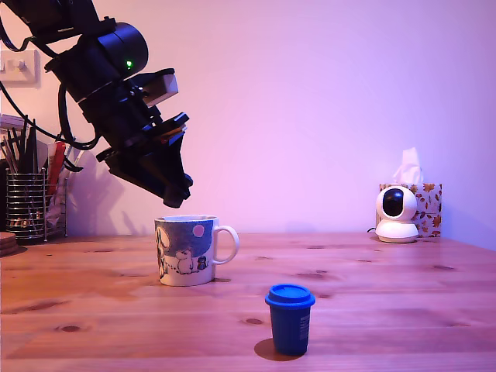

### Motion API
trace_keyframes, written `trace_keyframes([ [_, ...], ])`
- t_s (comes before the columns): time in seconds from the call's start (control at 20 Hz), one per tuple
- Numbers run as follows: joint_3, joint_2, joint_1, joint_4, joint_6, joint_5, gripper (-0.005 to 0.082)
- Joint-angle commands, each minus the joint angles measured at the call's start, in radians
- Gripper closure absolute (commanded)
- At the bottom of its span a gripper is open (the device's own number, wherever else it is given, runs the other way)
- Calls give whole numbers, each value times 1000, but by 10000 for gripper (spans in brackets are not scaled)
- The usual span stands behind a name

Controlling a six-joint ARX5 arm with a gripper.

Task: Pick up the coffee capsules on the table and drop them inside the coffee cup

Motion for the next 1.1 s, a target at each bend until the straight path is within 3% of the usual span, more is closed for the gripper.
trace_keyframes([
  [0.0,10,17,-6,8,14,-2,335],
  [0.55,11,15,-6,-5,48,-21,348],
  [0.7,21,10,-6,-45,48,-20,476],
  [0.85,47,7,-6,-93,49,-17,765],
  [1.05,57,-14,-6,-125,60,37,792],
])
